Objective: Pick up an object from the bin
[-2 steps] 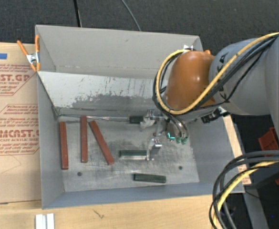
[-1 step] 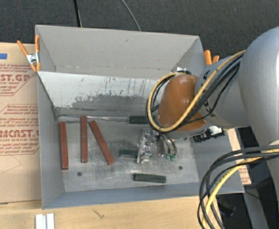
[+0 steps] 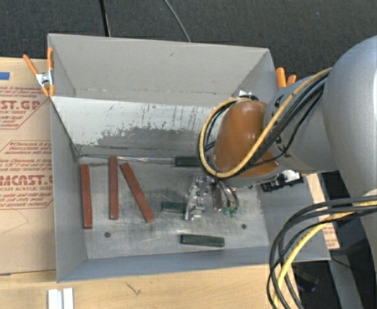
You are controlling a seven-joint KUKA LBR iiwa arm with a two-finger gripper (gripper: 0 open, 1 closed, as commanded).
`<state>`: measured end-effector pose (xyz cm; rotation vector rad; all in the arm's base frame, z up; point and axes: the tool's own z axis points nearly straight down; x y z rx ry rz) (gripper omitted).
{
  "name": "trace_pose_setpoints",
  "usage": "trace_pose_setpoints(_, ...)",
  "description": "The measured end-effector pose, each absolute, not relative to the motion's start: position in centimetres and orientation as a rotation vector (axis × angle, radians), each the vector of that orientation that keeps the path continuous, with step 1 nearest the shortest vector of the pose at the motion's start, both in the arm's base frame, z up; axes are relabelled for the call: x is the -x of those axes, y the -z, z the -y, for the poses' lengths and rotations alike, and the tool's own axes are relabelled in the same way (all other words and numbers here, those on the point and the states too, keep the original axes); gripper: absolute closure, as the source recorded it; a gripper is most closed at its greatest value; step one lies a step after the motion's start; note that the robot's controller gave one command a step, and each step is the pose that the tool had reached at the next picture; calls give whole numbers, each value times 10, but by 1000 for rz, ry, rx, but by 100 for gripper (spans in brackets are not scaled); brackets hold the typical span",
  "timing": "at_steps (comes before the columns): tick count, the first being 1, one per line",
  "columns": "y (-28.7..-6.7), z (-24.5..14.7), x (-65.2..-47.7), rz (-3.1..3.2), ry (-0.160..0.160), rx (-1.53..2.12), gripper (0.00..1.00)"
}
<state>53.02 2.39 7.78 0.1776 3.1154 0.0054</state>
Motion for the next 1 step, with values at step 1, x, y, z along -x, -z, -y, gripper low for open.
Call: trace_pose_setpoints(1,-241,-14,-540,-3126,-1,-224,100)
